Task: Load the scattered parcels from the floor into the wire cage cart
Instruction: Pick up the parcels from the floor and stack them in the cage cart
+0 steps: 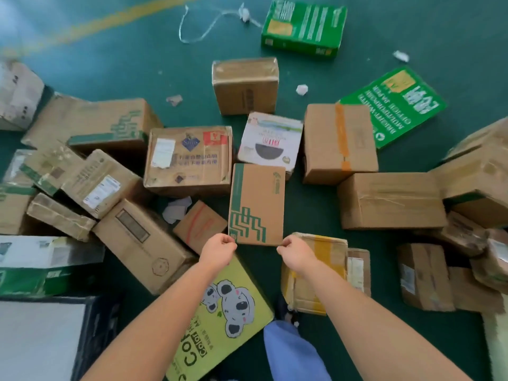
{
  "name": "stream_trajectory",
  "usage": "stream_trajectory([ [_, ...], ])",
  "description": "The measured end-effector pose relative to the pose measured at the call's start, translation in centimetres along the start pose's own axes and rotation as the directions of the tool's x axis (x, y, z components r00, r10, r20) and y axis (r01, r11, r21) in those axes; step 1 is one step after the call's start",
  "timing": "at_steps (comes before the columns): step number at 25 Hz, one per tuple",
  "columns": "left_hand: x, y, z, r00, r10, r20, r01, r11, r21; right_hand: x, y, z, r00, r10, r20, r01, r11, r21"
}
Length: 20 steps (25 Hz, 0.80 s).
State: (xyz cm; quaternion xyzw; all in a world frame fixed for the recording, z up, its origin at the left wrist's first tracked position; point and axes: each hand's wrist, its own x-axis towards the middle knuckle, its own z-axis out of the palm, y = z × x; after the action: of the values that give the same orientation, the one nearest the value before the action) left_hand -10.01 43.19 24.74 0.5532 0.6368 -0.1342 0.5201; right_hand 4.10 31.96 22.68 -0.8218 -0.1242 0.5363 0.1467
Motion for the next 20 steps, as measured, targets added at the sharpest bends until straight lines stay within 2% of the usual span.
stream_trajectory([
  [3,5.5,-0.8,2.7,1.0,-0.023,-0.021,0.023,1.0,0.0,5.6,1.0,0.4,1.0,0.02,-0.016,-0.019,0.997,0.076],
  [4,9.1,-1.9,4.9,0.999,-0.048,-0.026,0.047,0.999,-0.012,9.9,2.6,1.6,0.999,0.046,-0.009,-0.045,0.995,0.088],
  [12,19.7,-4.6,8.6,0.99,-0.126,-0.058,0.115,0.98,-0.161,21.3,4.6,6.1,0.982,0.188,0.001,-0.182,0.944,0.274],
  [17,22.4,-5.3,9.7,0.99,-0.13,-0.052,0.116,0.969,-0.217,23.7,5.2,7.3,0.978,0.198,0.062,-0.206,0.904,0.375],
  [20,21.4,-4.7,9.0,0.989,-0.113,-0.096,0.095,0.98,-0.173,22.0,4.5,7.1,0.988,0.153,-0.024,-0.139,0.947,0.291],
])
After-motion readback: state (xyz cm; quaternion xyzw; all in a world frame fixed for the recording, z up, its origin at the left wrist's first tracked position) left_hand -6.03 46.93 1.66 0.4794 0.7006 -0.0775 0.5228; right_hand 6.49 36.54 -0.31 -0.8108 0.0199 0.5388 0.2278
